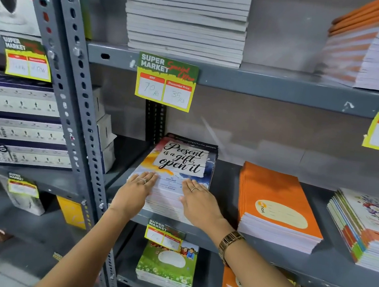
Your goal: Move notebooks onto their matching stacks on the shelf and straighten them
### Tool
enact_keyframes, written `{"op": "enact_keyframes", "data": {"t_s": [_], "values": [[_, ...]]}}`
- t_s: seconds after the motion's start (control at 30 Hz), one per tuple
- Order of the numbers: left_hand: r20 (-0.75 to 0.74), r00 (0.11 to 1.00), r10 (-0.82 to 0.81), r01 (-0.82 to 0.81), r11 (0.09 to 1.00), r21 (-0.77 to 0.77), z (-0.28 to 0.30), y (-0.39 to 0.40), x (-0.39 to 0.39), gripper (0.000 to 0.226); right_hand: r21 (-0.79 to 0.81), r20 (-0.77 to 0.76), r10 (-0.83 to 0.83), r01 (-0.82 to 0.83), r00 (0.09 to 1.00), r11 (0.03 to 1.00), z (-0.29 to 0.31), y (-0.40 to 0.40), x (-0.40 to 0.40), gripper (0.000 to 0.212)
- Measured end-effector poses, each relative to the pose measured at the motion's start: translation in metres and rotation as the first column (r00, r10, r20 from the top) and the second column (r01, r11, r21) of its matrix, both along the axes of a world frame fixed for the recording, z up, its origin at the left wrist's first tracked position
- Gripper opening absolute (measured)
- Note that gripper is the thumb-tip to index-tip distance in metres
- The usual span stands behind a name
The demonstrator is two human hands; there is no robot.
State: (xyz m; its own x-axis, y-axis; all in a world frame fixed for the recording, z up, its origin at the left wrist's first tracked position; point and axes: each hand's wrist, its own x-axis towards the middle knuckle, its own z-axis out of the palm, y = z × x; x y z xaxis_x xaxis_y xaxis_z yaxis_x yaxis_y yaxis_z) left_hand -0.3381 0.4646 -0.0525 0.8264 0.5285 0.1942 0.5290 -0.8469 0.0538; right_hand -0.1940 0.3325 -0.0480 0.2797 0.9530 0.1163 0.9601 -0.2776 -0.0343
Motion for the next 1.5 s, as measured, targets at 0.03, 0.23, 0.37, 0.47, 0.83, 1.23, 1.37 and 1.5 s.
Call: {"op": "enact_keyframes", "data": {"t_s": [0.03,0.23,0.37,0.47,0.83,1.23,1.37,1.5], "values": [[0.017,1.0,0.0,0.0,1.0,-0.008,0.0,0.0,0.0,0.062,0.01,0.0,-0.002,0.002,1.0,1.0,0.0,0.0,0.0,0.054],[0.095,0.995,0.02,-0.018,0.999,-0.028,-0.004,-0.004,-0.001,0.064,0.071,-0.013,-0.012,0.012,1.0,0.997,-0.007,-0.001,-0.002,0.051],[0.14,0.989,0.052,-0.044,0.997,-0.055,-0.004,-0.004,-0.001,0.065,0.104,-0.012,-0.011,0.012,1.0,0.995,-0.008,-0.002,-0.002,0.048],[0.151,0.987,0.049,-0.042,0.998,-0.049,-0.005,-0.005,0.0,0.064,0.11,-0.008,-0.018,0.019,1.0,0.994,-0.01,-0.002,-0.003,0.048],[0.196,0.977,0.081,-0.065,0.994,-0.088,-0.007,-0.004,0.001,0.063,0.128,-0.007,-0.035,0.035,0.999,0.991,-0.013,-0.001,-0.003,0.048],[0.079,0.995,0.061,-0.052,0.992,-0.118,0.001,-0.015,0.0,0.05,0.129,0.019,-0.016,0.013,1.0,0.992,-0.013,-0.025,-0.002,0.054],[0.198,0.973,0.119,-0.084,0.981,-0.177,-0.002,-0.041,0.002,0.054,0.253,0.066,-0.063,0.045,0.996,0.966,-0.01,-0.057,0.002,0.057],[0.439,0.892,0.102,-0.024,0.984,-0.179,0.008,-0.086,0.024,0.056,0.465,0.266,-0.211,0.066,0.941,0.883,0.007,-0.09,0.008,0.054]]}}
